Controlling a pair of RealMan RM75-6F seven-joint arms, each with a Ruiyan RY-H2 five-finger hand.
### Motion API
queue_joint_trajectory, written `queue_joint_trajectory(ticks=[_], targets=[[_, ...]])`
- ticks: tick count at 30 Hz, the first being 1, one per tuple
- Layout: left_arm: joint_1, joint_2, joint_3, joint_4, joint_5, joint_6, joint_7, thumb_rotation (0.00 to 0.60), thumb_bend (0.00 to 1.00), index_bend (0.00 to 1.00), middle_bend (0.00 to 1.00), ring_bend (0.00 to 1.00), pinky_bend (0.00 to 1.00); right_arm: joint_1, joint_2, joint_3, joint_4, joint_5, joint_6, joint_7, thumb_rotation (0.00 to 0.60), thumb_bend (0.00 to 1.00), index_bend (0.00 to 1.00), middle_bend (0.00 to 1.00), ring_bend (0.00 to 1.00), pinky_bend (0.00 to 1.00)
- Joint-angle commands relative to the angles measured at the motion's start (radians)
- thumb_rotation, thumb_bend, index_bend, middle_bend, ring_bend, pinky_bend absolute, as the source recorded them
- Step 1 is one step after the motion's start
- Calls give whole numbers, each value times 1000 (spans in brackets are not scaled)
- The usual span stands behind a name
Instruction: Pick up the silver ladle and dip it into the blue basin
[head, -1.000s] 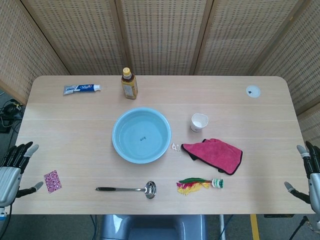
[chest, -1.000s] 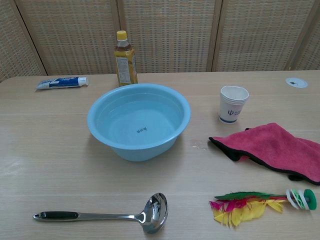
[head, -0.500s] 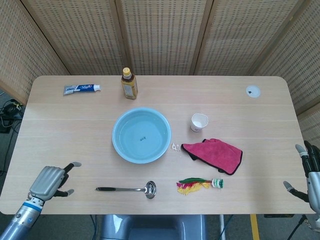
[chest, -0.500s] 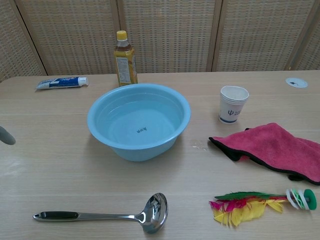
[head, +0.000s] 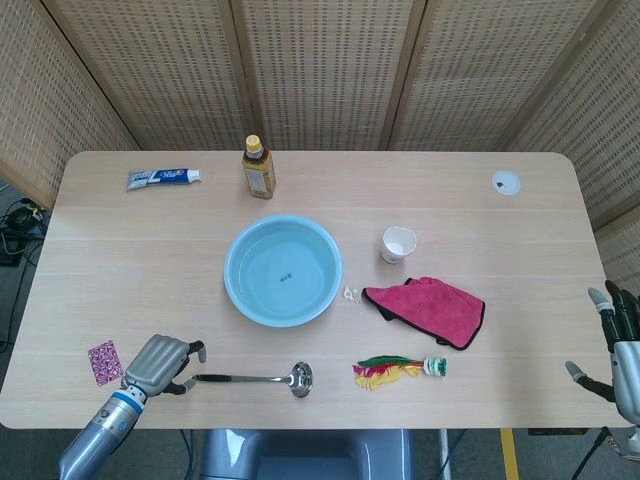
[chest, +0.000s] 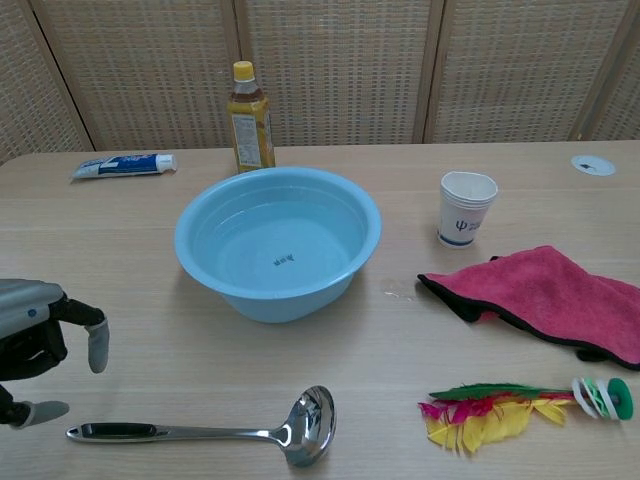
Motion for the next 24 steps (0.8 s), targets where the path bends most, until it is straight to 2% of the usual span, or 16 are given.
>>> queue_joint_trajectory(ticks=[1, 11, 18, 24], targets=[[-38, -52, -11, 8, -72, -34, 74, 600, 321, 473, 902, 855, 927, 1, 1, 0, 1, 2, -2, 2, 600, 0, 0, 0, 0, 0], [-97, -144, -5, 45, -188, -49, 177, 600, 347, 490, 902, 855, 927, 9, -4, -3, 3, 5, -19, -10, 600, 0, 0, 0, 0, 0], [-115, -193, 8, 84, -204, -49, 177, 600, 347, 453, 902, 855, 927, 12, -7, -2, 1, 11, -24, -21, 600, 0, 0, 0, 0, 0], [-125, -230, 21, 117, -215, -43, 175, 600, 347, 482, 902, 855, 927, 13, -7, -3, 1, 14, -27, -24, 600, 0, 0, 0, 0, 0]])
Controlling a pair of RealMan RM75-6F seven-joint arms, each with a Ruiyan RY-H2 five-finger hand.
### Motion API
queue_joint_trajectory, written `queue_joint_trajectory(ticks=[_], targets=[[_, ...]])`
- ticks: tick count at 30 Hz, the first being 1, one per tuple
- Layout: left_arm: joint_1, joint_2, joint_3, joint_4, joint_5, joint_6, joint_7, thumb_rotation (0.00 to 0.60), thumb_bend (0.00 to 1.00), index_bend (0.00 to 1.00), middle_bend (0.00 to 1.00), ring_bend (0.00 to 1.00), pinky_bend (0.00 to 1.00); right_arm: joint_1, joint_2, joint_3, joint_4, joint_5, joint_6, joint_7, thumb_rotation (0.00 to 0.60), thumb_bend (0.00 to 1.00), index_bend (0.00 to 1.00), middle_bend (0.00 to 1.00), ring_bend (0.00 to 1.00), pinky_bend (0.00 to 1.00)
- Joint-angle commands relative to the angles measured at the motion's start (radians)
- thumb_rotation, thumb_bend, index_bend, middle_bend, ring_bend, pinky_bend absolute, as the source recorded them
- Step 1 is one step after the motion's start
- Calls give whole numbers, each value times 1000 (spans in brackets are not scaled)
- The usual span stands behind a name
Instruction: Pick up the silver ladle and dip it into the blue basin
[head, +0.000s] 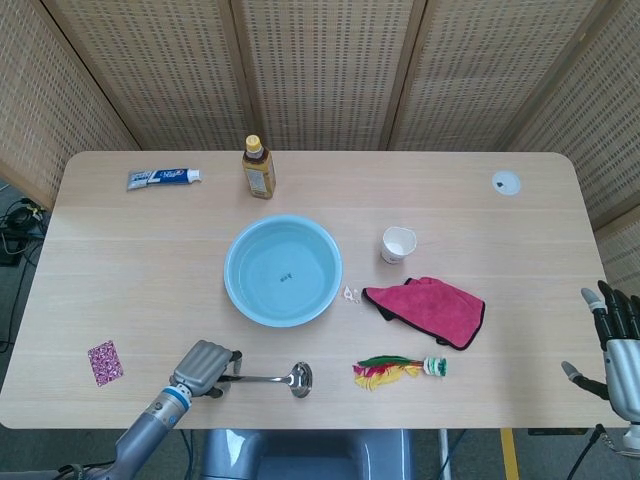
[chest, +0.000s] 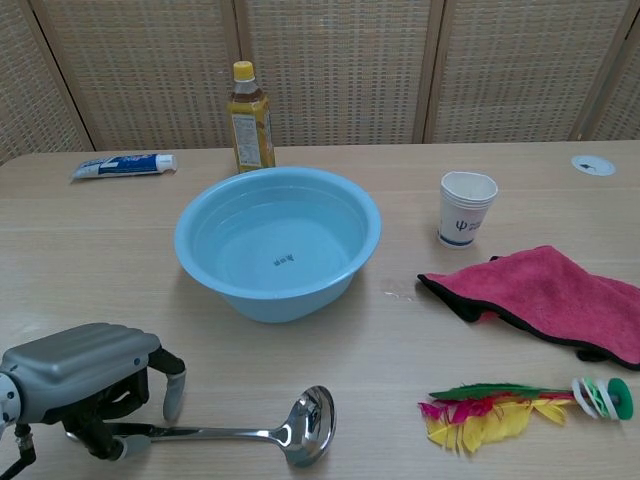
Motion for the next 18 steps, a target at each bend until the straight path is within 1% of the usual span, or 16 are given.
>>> queue_joint_trajectory(ticks=[1, 18], targets=[[-4, -8, 3, 6, -3, 7, 1, 600, 348, 482, 902, 855, 927, 0, 0, 0, 0, 0, 0, 1, 600, 0, 0, 0, 0, 0], [-30, -70, 18, 69, -45, 32, 14, 600, 359, 486, 902, 855, 927, 4, -3, 0, 4, 9, -7, -2, 600, 0, 0, 0, 0, 0]])
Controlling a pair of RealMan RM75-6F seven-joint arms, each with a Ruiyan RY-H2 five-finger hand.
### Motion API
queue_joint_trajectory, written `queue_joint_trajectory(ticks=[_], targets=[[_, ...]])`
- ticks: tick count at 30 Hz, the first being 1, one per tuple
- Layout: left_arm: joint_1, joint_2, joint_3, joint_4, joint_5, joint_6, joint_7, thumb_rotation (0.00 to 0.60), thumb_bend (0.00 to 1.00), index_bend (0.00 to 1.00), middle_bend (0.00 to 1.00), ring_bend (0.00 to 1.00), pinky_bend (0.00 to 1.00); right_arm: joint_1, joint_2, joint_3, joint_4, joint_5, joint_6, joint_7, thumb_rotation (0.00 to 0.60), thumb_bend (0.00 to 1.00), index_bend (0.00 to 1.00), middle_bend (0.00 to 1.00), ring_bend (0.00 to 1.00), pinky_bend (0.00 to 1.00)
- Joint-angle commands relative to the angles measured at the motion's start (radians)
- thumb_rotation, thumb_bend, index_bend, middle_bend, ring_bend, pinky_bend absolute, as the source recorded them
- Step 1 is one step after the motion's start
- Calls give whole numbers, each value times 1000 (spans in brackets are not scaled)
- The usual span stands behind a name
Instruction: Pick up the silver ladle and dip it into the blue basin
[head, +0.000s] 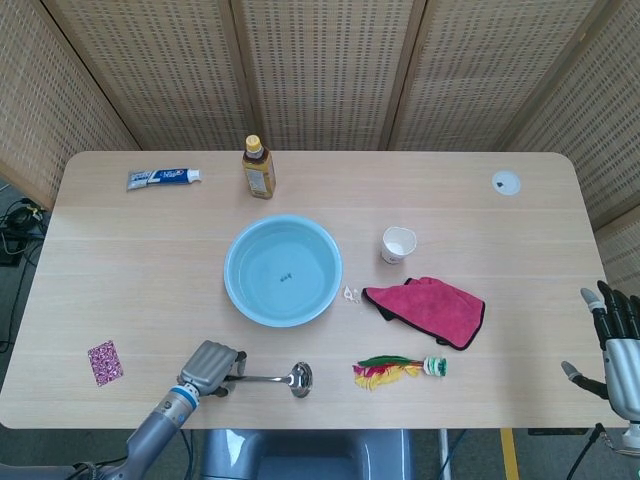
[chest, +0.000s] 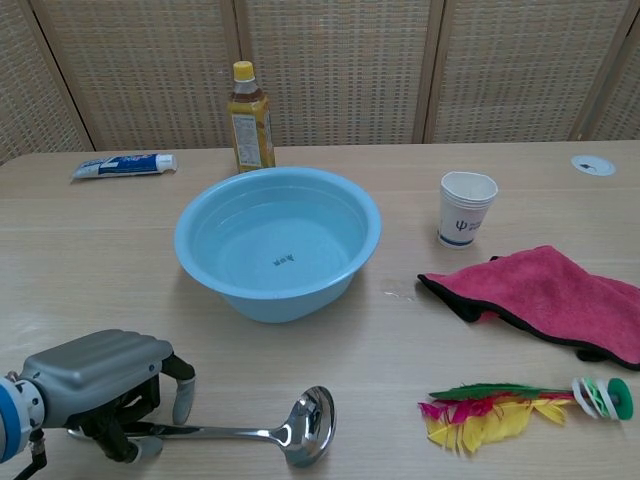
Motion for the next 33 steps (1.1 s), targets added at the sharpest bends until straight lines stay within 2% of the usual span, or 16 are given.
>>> queue_joint_trajectory(ticks=[1, 8, 24, 33], targets=[[-1, -7, 2, 7, -5, 8, 3, 600, 360, 487, 902, 855, 927, 0, 0, 0, 0, 1, 0, 1, 600, 0, 0, 0, 0, 0], [-2, -19, 3, 18, -12, 28, 8, 600, 378, 496, 902, 855, 927, 1, 1, 1, 2, 5, -2, 5, 600, 0, 0, 0, 0, 0], [-4, -26, 5, 31, -5, 52, 0, 600, 489, 560, 902, 855, 927, 1, 2, -1, 2, 2, -1, 9, 600, 0, 0, 0, 0, 0], [-4, 23, 7, -12, 31, 70, -28, 600, 522, 586, 902, 855, 927, 2, 2, -2, 2, 0, -2, 11, 600, 0, 0, 0, 0, 0]])
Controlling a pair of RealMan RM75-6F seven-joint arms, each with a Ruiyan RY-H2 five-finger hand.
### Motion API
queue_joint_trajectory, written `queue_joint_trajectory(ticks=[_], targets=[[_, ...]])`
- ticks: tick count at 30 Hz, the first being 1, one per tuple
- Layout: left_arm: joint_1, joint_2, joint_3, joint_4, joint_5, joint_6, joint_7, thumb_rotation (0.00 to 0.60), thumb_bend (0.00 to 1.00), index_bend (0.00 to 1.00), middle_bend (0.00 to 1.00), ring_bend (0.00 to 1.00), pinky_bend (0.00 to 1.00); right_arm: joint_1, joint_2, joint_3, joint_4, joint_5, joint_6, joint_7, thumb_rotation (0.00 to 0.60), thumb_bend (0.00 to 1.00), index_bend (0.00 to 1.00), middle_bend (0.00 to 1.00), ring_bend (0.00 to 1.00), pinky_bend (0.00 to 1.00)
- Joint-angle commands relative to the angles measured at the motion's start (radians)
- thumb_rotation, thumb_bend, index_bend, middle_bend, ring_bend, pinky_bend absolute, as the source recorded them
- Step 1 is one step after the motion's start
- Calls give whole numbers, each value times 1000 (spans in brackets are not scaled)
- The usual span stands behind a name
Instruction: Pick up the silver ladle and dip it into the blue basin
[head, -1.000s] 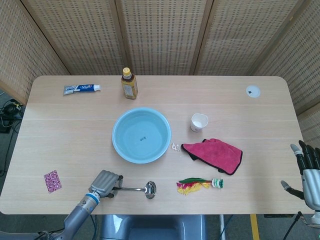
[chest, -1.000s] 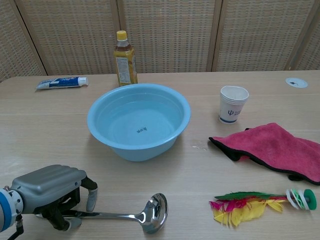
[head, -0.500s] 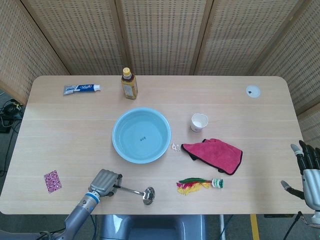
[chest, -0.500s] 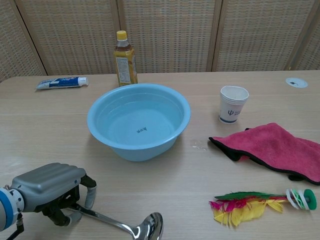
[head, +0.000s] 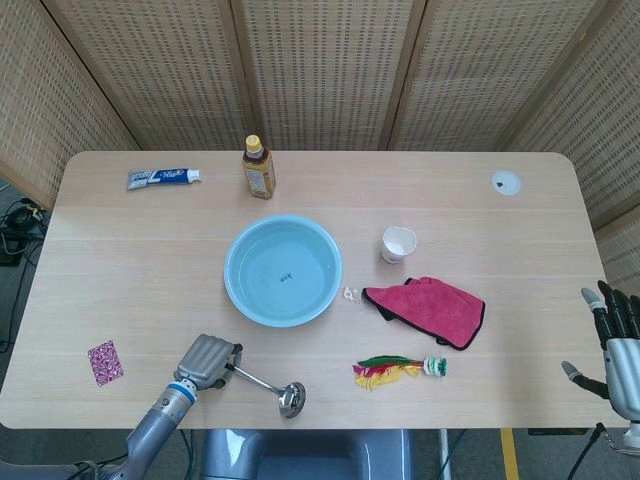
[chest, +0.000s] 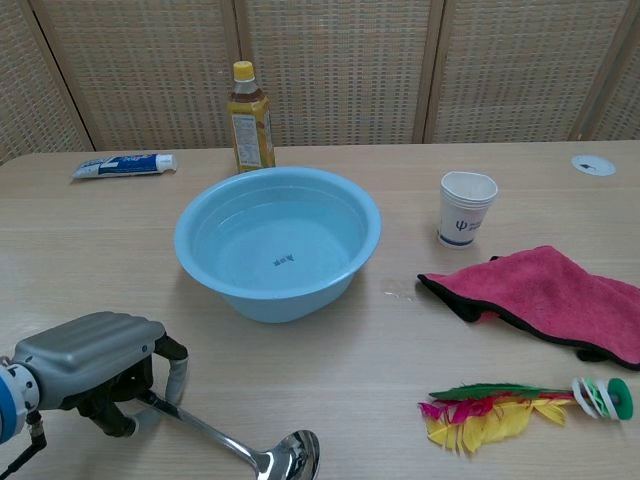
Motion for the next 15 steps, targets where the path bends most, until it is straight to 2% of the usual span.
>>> queue_joint_trajectory(ticks=[1, 10, 15], targets=[[1, 28, 4, -24, 20, 8, -15, 600, 522, 588, 902, 855, 927, 0, 0, -1, -1, -1, 0, -1, 600, 0, 0, 0, 0, 0], [1, 137, 8, -119, 79, 27, -60, 600, 560, 610, 902, 855, 927, 0, -1, -1, -3, -2, 1, -4, 600, 0, 0, 0, 0, 0], [-6, 222, -6, -198, 94, 36, -82, 600, 562, 614, 902, 855, 927, 1, -1, -1, -4, 0, 0, -6, 600, 0, 0, 0, 0, 0]])
